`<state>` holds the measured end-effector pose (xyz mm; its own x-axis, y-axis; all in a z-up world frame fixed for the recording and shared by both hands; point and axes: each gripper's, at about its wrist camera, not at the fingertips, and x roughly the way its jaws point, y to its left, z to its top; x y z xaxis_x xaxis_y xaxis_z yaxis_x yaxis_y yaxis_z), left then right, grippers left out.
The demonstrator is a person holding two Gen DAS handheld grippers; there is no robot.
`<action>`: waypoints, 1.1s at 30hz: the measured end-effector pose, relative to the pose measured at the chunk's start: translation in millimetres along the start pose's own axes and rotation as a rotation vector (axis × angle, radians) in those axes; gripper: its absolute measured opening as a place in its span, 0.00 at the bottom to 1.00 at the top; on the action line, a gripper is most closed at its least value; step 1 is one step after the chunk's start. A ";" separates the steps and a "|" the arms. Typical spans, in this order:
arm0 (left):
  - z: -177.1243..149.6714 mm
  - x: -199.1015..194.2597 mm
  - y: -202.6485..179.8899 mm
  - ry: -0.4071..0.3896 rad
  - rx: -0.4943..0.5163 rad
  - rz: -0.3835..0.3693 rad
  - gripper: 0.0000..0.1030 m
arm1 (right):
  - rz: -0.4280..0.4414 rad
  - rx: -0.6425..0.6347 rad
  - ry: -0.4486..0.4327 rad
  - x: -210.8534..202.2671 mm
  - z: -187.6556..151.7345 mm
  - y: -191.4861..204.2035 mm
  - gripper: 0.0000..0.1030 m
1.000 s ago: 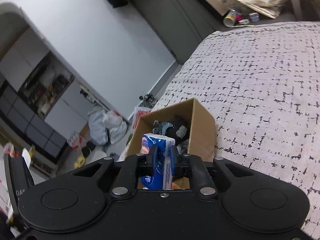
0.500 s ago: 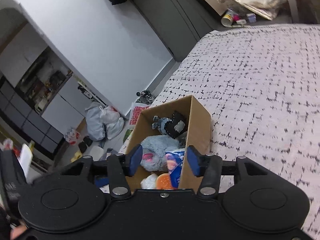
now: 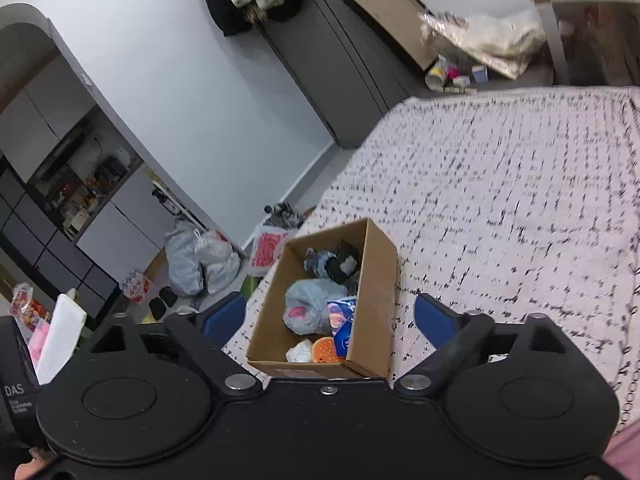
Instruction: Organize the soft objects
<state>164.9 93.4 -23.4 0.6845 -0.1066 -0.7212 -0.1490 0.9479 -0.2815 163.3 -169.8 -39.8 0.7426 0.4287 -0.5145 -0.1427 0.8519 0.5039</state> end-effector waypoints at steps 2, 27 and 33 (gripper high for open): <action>-3.5 -12.9 -2.2 -0.007 0.005 -0.003 0.90 | 0.003 -0.013 -0.015 -14.1 0.1 4.1 1.00; -40.0 -133.0 -17.9 -0.072 0.170 -0.031 0.99 | -0.047 -0.150 -0.101 -136.9 -35.0 47.4 1.00; -47.8 -142.3 -11.0 -0.062 0.180 -0.035 0.99 | -0.069 -0.152 -0.115 -148.1 -47.5 46.5 1.00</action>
<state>35.0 83.8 52.1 0.7303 -0.1268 -0.6712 0.0020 0.9830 -0.1834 15.6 -179.4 27.0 0.8227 0.3381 -0.4569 -0.1795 0.9172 0.3556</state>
